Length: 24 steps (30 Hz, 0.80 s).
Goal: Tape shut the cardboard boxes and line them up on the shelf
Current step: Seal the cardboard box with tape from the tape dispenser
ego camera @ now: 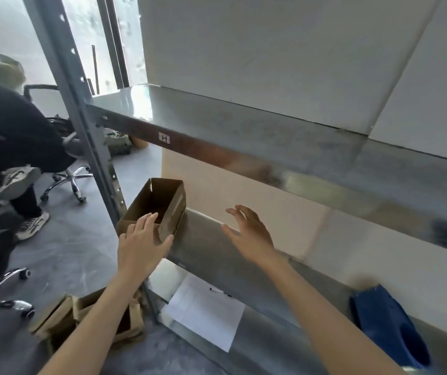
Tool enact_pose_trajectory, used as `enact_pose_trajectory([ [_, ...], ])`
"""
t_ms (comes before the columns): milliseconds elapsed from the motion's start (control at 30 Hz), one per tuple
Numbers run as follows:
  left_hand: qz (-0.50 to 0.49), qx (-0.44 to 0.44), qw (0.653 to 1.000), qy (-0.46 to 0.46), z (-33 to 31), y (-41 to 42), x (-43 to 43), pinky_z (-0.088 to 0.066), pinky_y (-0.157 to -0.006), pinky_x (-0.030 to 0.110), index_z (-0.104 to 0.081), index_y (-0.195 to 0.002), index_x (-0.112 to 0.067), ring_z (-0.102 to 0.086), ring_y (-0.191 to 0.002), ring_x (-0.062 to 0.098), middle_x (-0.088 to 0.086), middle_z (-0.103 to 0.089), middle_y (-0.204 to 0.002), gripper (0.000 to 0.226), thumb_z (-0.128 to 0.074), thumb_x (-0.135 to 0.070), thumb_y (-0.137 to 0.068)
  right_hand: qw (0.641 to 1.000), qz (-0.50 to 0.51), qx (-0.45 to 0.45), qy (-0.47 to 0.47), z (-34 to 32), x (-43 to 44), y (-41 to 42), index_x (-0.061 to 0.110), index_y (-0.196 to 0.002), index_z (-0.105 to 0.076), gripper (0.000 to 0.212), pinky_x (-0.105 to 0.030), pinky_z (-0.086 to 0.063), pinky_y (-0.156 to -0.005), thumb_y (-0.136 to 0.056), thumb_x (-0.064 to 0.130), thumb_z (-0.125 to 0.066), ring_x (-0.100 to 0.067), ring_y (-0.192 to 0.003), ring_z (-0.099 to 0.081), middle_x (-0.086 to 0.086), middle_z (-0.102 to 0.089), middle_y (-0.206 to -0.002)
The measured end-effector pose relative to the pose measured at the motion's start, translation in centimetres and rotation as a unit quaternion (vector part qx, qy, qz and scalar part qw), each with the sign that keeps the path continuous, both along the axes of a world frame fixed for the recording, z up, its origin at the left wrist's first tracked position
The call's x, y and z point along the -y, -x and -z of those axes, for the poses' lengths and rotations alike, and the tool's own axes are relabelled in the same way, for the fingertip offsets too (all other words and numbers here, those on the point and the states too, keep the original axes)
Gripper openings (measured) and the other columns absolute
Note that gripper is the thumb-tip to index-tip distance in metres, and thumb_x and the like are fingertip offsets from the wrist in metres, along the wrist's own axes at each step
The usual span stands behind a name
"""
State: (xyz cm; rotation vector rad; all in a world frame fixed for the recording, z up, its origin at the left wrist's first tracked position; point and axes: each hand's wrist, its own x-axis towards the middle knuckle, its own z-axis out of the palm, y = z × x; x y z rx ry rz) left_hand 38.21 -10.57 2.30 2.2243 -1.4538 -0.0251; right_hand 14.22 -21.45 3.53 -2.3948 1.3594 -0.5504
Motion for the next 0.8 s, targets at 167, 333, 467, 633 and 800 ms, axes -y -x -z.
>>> enact_pose_trajectory([
  [167,-0.01,-0.089,0.996,0.001,1.4,-2.0,2.1,-0.043,-0.106,0.052,-0.046,-0.143,-0.025,-0.047,-0.131,0.025,-0.002,-0.049,-0.147,0.064,-0.061,-0.056,-0.089,1.0,-0.025,-0.01,0.006,1.0,1.8,-3.5,0.03,-0.141,-0.042,0.048,-0.033,-0.033,-0.108,-0.097,0.051,-0.045,-0.014,-0.138,-0.031,0.006,-0.034,-0.151],
  [333,0.011,-0.103,0.995,-0.007,2.9,-3.3,3.2,-0.047,-0.102,0.046,-0.051,-0.137,-0.026,-0.05,-0.125,0.021,-0.005,-0.055,-0.138,0.057,-0.061,-0.055,-0.09,1.0,-0.022,-0.023,0.003,1.6,2.7,-5.9,0.028,-0.141,-0.044,0.047,-0.033,-0.037,-0.106,-0.098,0.048,-0.048,-0.016,-0.133,-0.038,0.006,-0.04,-0.147],
  [467,0.035,-0.118,0.992,-0.011,4.0,-4.3,4.0,-0.051,-0.091,0.032,-0.057,-0.129,-0.026,-0.052,-0.116,0.016,-0.006,-0.057,-0.13,0.049,-0.064,-0.052,-0.088,1.0,-0.013,-0.023,-0.005,1.9,2.6,-7.5,0.028,-0.141,-0.043,0.047,-0.033,-0.036,-0.107,-0.098,0.046,-0.047,-0.015,-0.133,-0.037,0.005,-0.039,-0.147],
  [633,0.078,-0.096,0.992,0.01,5.2,-5.3,4.2,-0.04,-0.081,0.021,-0.064,-0.117,-0.022,-0.048,-0.105,0.014,-0.002,-0.062,-0.12,0.041,-0.071,-0.046,-0.085,0.999,-0.005,-0.029,-0.016,2.6,1.9,-8.5,0.03,-0.142,-0.04,0.049,-0.033,-0.035,-0.108,-0.097,0.047,-0.048,-0.014,-0.135,-0.034,0.006,-0.037,-0.148],
  [800,0.131,-0.071,0.989,0.014,6.3,-6.6,3.7,-0.047,-0.082,0.025,-0.067,-0.113,-0.023,-0.047,-0.103,0.015,-0.004,-0.062,-0.114,0.042,-0.075,-0.046,-0.08,0.999,0.028,-0.028,-0.018,2.9,1.4,-7.9,0.031,-0.144,-0.036,0.057,-0.035,-0.035,-0.11,-0.094,0.045,-0.057,-0.015,-0.137,-0.032,0.005,-0.032,-0.151],
])
